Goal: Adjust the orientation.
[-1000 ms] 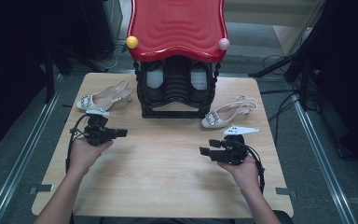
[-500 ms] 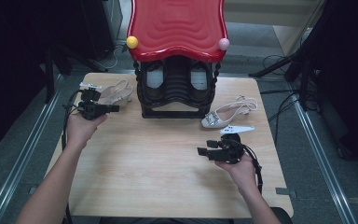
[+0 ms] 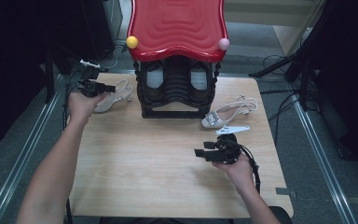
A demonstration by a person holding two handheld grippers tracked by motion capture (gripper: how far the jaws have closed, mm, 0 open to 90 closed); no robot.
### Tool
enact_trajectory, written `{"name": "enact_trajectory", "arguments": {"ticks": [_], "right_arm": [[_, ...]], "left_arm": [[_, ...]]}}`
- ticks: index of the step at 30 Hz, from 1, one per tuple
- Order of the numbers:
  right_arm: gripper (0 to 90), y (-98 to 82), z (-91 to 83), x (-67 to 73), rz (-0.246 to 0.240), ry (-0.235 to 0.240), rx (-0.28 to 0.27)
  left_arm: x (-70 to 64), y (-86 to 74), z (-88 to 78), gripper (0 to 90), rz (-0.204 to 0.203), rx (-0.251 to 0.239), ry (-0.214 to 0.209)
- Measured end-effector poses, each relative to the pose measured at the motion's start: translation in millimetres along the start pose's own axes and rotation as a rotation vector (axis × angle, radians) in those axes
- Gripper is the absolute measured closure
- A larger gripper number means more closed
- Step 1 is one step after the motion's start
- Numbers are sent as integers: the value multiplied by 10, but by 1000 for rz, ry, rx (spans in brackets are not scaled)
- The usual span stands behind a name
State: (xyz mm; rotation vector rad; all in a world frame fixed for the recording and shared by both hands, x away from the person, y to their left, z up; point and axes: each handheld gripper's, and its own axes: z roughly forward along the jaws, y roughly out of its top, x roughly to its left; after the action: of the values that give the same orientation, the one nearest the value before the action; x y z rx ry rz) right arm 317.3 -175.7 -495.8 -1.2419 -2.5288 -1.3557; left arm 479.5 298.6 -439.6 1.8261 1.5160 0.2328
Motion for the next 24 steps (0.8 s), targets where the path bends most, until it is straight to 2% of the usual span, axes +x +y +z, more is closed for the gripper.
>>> {"name": "enact_trajectory", "arguments": {"ticks": [1,2,4,5,7,9,11,12,16,24], "right_arm": [[410,3,-1,3,0,-1,-2],[410,6,0,4,0,1,-4],[410,7,6,11,-1,7,1],[410,6,10,16,-4,7,4],[410,1,25,27,-15,9,11],[410,-2,36,32,-22,14,19],[410,-4,45,37,-25,14,23],[410,-7,44,42,-23,13,25],[410,-10,39,38,-23,11,27],[406,-2,53,43,-19,12,28]], "left_arm": [[18,27,32,896,-1,-6,-2],[29,47,68,896,-23,-15,-16],[43,71,136,895,-37,-31,-23],[54,93,191,895,-32,-20,2],[69,115,246,895,-41,-10,20],[71,110,300,895,-46,-1,14],[40,83,355,895,-36,33,4],[12,60,378,895,-17,48,8],[-21,-43,388,896,-17,36,-11],[-1,-213,287,894,-16,58,-41]]}}
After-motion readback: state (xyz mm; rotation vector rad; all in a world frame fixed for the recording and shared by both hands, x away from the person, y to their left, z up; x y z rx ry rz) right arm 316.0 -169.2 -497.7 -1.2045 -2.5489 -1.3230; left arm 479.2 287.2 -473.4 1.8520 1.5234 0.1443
